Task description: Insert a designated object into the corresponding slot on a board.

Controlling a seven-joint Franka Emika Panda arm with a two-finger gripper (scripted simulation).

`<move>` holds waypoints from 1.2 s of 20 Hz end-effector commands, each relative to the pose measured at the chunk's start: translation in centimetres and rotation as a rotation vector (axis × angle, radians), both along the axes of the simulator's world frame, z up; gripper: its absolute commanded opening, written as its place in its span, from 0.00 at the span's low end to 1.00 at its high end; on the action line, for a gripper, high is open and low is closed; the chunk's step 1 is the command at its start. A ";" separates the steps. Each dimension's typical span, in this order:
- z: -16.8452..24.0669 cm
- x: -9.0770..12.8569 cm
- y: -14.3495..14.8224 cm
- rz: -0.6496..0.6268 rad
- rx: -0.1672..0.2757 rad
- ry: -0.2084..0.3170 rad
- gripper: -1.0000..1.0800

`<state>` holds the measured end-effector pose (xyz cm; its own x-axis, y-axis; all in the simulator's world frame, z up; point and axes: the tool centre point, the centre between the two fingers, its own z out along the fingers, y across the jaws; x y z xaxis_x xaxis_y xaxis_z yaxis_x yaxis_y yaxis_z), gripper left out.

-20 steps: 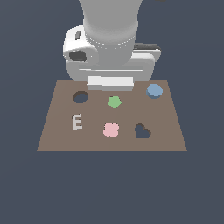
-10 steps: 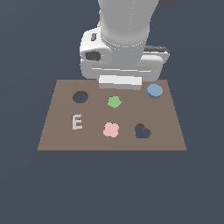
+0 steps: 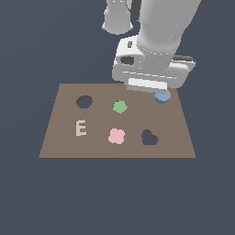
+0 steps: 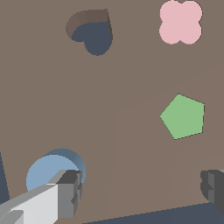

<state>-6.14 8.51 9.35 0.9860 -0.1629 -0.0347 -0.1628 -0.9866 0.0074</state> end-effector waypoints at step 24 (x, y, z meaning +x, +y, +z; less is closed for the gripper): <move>-4.4 -1.8 8.7 -0.139 -0.001 -0.036 0.96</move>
